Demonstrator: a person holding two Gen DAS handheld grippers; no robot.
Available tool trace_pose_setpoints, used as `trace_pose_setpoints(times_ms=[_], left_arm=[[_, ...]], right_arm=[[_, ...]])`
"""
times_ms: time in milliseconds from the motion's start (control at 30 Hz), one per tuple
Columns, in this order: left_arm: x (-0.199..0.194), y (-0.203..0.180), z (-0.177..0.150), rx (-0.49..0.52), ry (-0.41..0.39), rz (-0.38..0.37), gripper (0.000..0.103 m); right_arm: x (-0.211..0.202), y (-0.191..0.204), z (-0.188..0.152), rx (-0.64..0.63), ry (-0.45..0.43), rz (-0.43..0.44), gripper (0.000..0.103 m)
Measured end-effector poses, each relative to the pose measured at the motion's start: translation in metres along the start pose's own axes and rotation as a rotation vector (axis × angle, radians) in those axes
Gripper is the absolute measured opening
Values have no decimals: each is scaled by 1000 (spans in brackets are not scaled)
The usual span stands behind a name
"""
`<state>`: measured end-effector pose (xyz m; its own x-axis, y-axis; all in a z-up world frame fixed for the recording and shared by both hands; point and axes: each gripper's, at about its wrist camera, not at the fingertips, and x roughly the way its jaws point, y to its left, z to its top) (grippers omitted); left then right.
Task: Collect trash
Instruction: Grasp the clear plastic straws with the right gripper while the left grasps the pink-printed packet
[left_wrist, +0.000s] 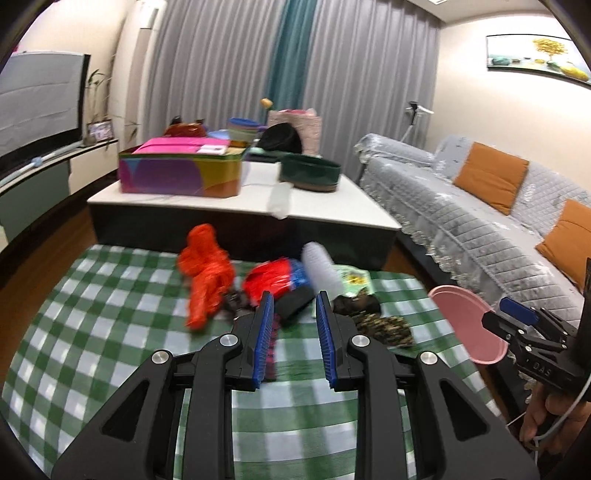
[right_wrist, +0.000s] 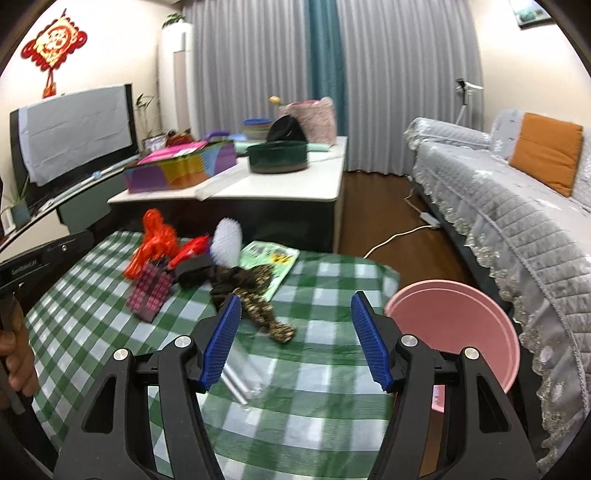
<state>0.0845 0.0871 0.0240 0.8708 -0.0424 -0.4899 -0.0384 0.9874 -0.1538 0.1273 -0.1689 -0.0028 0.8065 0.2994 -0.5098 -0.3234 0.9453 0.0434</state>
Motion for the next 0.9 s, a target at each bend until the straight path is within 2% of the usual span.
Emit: trace_pose_setpoints(times_ms=[333, 900], left_arm=[[28, 28, -17, -24, 48, 65, 24], [88, 30, -33, -45, 160, 92, 26]], right_arm=[[44, 25, -14, -18, 97, 76, 62], [97, 44, -41, -88, 290, 156, 62]])
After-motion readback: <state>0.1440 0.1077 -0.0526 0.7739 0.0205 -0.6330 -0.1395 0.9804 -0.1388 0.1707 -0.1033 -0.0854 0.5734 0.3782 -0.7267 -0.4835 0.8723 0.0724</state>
